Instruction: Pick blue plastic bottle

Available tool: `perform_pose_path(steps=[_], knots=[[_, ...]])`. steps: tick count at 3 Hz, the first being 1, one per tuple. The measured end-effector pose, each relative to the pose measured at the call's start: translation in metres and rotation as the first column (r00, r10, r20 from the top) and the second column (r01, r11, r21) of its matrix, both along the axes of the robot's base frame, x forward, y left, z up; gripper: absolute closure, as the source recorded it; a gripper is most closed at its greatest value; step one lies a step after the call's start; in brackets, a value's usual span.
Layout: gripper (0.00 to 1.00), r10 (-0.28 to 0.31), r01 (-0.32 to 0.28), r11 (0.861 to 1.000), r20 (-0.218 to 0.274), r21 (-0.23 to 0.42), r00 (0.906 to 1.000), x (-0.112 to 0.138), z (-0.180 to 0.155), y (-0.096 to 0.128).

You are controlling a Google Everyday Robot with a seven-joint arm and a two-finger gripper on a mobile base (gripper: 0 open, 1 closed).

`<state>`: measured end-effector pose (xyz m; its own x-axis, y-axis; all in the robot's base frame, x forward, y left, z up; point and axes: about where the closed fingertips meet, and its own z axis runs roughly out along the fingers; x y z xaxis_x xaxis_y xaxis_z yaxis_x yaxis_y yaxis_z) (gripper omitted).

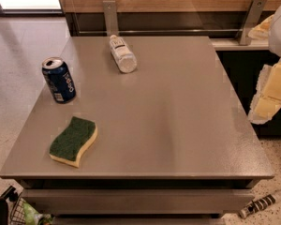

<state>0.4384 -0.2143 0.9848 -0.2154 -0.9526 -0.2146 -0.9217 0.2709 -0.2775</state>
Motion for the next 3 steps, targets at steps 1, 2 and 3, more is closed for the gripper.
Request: perform_pose_path(steps=[1, 2, 3], knots=[[0.0, 0.0, 0.0, 1.0, 0.0, 0.0, 1.0, 0.0, 0.0, 0.0], [0.0, -0.022, 0.021, 0.999, 0.006, 0.03, 0.9997, 0.032, 0.005, 0.007], [0.0, -0.109, 0.109, 0.99, -0.001, 0.093, 0.994, 0.066, 0.008, 0.022]])
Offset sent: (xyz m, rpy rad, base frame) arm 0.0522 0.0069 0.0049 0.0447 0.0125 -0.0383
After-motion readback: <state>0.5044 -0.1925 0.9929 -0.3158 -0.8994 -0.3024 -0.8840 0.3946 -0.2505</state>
